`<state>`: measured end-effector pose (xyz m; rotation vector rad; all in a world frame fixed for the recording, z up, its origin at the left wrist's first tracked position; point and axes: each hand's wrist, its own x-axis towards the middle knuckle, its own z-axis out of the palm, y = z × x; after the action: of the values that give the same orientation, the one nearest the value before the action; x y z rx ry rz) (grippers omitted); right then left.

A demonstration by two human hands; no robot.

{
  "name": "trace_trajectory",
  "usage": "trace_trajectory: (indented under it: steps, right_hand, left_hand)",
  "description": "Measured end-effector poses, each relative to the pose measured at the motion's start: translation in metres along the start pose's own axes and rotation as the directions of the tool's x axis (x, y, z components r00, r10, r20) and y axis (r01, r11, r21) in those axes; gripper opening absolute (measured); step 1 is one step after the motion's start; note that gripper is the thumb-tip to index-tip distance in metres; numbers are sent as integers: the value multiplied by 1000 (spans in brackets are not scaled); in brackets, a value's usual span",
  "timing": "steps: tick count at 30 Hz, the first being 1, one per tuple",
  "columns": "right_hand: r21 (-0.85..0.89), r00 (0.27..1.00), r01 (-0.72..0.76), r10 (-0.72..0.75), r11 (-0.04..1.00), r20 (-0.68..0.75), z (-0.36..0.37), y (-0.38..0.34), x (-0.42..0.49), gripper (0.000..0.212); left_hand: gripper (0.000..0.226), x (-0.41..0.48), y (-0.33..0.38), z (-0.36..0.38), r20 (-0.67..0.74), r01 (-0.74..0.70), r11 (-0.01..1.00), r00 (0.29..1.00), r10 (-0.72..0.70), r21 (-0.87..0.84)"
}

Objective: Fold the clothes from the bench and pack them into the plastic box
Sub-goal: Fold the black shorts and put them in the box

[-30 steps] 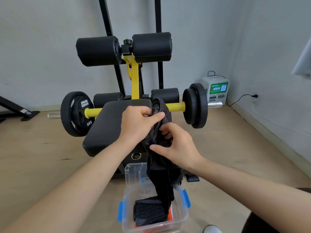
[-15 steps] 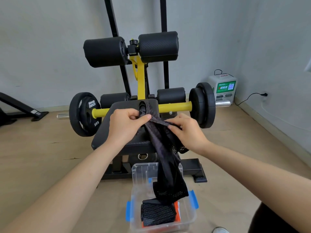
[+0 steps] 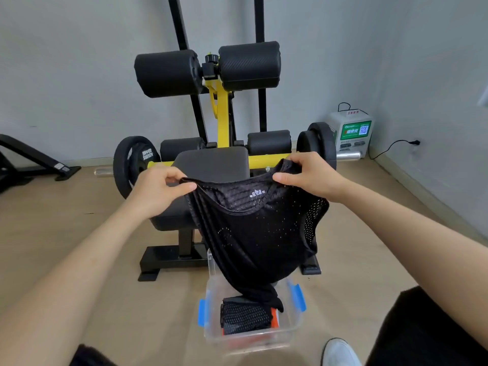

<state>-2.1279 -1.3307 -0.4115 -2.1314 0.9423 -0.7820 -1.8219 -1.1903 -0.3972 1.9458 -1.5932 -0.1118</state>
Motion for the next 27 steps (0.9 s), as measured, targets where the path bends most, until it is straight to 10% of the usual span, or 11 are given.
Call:
trace_trajectory:
  steps: [9,16,22,27]
  right_hand:
    - [-218,997,39,-54,975,-62,-2,14,9,24]
    - [124,993,16,-2,992,-115,-1,-24,8,8]
    - [126,995,-89,92,988,-23,12,-23,18,18]
    - [26,995,-49,51,998,-83,22,-16,31,10]
  left_hand:
    - [19,-19,-17,-23,-22,140,729,978,-208,-670]
    - [19,-20,-13,-50,-362,-61,766,903,-231,-639]
    - [31,-23,-41,-38,-180,155,978,967,-179,-140]
    - [23,-26,-51,-34,-148,160,973,972,-185,-166]
